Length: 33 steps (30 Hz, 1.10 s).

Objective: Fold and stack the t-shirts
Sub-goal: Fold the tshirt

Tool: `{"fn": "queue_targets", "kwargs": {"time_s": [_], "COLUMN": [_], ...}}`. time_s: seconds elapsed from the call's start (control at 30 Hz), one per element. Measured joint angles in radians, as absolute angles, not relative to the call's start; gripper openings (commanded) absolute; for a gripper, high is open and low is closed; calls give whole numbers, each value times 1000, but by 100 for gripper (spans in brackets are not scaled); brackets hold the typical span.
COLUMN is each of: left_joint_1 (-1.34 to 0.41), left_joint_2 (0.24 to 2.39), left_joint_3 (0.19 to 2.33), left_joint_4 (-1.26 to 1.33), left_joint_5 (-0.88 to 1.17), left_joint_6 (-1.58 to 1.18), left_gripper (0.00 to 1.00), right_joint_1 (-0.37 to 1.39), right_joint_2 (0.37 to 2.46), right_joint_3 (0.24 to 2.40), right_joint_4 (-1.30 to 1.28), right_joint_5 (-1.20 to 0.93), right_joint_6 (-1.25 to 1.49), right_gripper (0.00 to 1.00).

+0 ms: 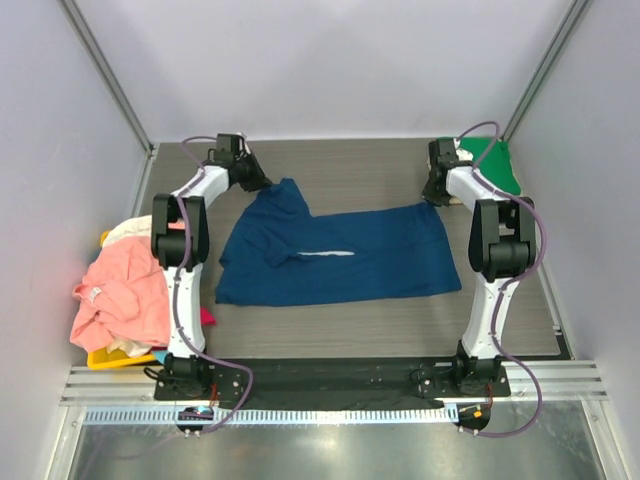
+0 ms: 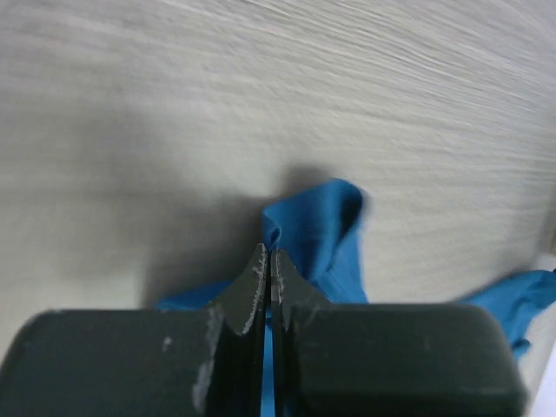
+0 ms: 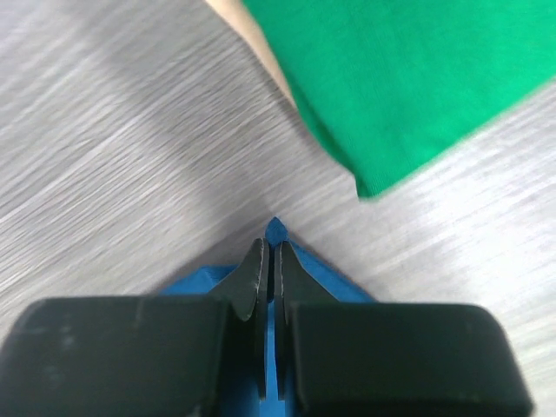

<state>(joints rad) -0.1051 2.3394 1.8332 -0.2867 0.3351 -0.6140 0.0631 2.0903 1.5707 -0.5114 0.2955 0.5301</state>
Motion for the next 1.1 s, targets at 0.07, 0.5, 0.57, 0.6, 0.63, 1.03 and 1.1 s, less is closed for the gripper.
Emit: {"fn": "queue_targets", "kwargs": {"time_s": [0.07, 0.5, 0.57, 0.6, 0.63, 1.03, 1.1], "left_joint_1": [-105, -146, -161, -167, -173, -190, -194], "left_joint_2": [2263, 1740, 1676, 1644, 1608, 1200, 1151], "left_joint_3": [1772, 1351, 1291, 1262, 1233, 1041, 986], "left_joint_4": [-294, -319, -344, -362, -377, -525, -543], "left_joint_5": [323, 200, 170, 154, 141, 46, 45], "left_joint_6": [-618, -633, -646, -651, -656, -693, -700], "left_gripper": [0, 0, 0, 0, 0, 0, 0], "right_joint_1": [64, 64, 64, 64, 64, 63, 63], "right_joint_2": [2045, 1787, 1773, 1767, 1761, 1638, 1622], "right_joint_3": [1552, 1341, 1312, 1299, 1290, 1220, 1195], "right_joint_4": [-516, -527, -533, -535, -537, -547, -548], "right_joint_5": [282, 264, 267, 268, 268, 274, 276], "right_joint_6": [530, 529, 528, 528, 528, 530, 532], "right_gripper": [1, 1, 1, 1, 1, 1, 1]}}
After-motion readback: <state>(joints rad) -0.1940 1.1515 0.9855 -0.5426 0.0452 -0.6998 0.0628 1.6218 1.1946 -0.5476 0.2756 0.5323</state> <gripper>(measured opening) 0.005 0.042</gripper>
